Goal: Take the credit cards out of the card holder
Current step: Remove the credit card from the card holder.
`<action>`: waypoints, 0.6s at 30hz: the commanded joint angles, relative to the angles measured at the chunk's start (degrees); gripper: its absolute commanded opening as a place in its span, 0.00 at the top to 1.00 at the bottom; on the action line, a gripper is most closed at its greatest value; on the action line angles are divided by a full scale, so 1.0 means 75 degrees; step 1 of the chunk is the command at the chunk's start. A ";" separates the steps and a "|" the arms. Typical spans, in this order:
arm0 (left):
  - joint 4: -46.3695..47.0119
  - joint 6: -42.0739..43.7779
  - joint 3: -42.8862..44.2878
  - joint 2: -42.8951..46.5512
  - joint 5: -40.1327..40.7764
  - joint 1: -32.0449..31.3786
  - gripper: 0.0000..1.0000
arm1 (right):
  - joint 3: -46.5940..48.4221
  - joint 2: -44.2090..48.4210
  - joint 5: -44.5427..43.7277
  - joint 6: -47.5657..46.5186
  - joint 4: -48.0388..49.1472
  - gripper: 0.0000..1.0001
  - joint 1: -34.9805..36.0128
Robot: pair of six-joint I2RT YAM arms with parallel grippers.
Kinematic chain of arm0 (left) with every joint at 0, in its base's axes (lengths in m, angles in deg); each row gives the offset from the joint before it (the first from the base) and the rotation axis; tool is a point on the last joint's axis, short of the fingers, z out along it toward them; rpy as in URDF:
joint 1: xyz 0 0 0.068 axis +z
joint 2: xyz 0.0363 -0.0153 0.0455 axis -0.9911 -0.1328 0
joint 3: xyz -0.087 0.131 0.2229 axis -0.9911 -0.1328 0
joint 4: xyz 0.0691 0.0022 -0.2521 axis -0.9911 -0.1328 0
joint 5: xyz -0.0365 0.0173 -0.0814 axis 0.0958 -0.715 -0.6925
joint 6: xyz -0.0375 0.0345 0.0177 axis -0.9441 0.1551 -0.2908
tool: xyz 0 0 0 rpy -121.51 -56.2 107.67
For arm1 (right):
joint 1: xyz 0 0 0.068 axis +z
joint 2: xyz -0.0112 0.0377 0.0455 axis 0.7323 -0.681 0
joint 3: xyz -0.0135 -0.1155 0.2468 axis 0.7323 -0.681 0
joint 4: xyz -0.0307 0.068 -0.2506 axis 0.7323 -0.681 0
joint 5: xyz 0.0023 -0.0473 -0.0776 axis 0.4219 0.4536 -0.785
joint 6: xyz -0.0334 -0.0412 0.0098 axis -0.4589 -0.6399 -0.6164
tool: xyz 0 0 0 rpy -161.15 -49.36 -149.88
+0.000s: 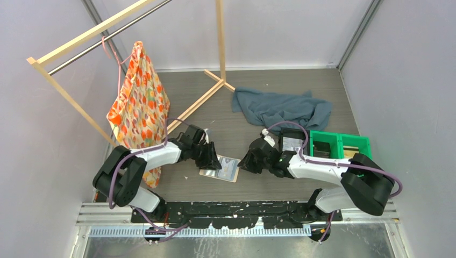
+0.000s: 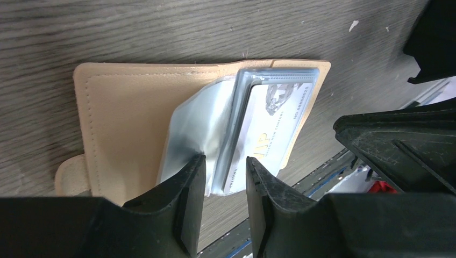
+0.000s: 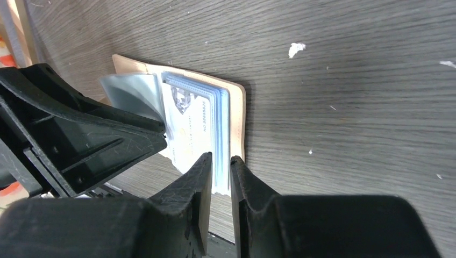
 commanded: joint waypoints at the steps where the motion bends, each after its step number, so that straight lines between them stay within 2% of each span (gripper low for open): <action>1: 0.0660 -0.0339 -0.0373 -0.0245 -0.0227 -0.0044 0.65 | 0.0304 0.0521 -0.0323 -0.0030 -0.0437 0.76 0.0041; 5: 0.1209 -0.0792 -0.0519 -0.0471 -0.0378 -0.0424 0.65 | 0.0185 0.0671 -0.0399 -0.0018 -0.0572 0.76 0.0030; 9: 0.2287 -0.1506 -0.0889 -0.0602 -0.0852 -0.0599 0.66 | 0.0089 0.0888 -0.0401 0.0060 -0.0670 0.76 0.0036; 13: 0.2189 -0.1602 -0.0945 -0.0240 -0.0835 -0.0671 0.66 | 0.0092 0.1257 -0.0587 -0.0005 -0.0922 0.76 0.0027; 18: 0.1071 -0.1259 -0.0560 0.0395 -0.0270 -0.0663 0.66 | 0.0138 0.0872 -0.0196 -0.0251 -0.0697 0.76 -0.0026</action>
